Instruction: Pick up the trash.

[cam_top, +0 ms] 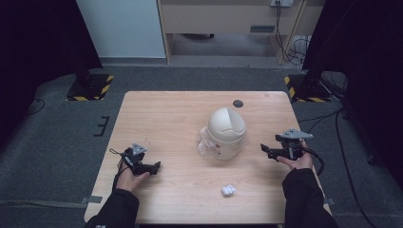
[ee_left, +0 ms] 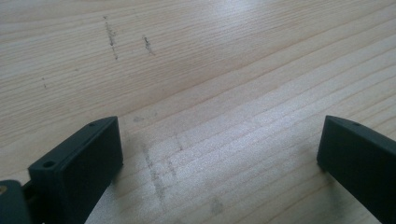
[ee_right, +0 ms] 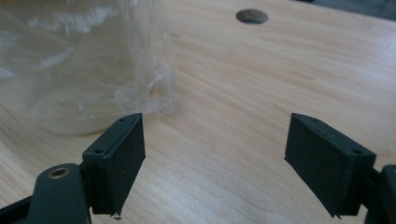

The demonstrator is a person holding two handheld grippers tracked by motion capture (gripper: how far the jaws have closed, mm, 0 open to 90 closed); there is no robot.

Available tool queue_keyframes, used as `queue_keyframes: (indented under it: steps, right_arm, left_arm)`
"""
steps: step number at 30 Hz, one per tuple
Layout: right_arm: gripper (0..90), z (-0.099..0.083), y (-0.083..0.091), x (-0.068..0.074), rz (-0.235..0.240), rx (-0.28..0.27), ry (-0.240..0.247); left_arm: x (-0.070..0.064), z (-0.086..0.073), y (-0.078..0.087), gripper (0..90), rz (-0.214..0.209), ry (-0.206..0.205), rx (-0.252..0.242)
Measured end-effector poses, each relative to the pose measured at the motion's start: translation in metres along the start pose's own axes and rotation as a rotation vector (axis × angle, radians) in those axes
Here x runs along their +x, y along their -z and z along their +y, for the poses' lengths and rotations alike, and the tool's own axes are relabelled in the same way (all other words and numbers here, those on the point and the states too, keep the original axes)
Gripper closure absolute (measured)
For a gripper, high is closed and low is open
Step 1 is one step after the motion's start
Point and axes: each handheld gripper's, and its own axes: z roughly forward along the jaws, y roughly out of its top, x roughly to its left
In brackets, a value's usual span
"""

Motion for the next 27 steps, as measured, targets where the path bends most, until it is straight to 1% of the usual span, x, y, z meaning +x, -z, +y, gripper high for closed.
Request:
queue_keyframes:
  steps: [4,6,7,11,12,13,18,26,27]
  right_arm:
    - [19.9,0.008,0.009,0.001,0.002,-0.047,-0.008]
    - [19.8,0.010,0.011,0.000,0.004,-0.053,-0.005]
    - [19.7,0.014,0.014,0.000,0.003,-0.076,-0.006]
    - [19.8,0.021,0.021,0.001,0.005,-0.107,-0.012]
    - [19.8,0.021,0.021,0.001,0.005,-0.107,-0.012]
    - [19.9,0.026,0.025,0.002,0.009,-0.129,-0.014]
    - [20.0,0.038,0.035,0.005,0.026,-0.182,-0.011]
    - [19.6,0.052,0.043,0.015,0.055,-0.212,0.013]
    - [19.6,0.056,0.044,0.017,0.060,-0.219,0.025]
  left_arm:
    - [0.000,0.000,0.000,0.0,-0.003,-0.003,0.001]
    - [0.000,0.000,0.000,0.0,-0.002,-0.002,0.001]
    - [0.000,0.000,0.000,0.0,-0.003,-0.002,0.001]
    - [0.000,0.000,0.000,0.0,-0.003,-0.002,0.001]
    - [0.000,0.000,0.000,0.0,-0.003,-0.002,0.001]
    - [0.000,0.000,0.000,0.0,-0.003,-0.002,0.001]
    - [0.000,0.000,0.000,0.0,-0.003,-0.002,0.001]
    - [0.000,0.000,0.000,0.0,-0.003,-0.002,0.001]
    - [0.000,0.000,0.000,0.0,-0.003,-0.003,0.001]
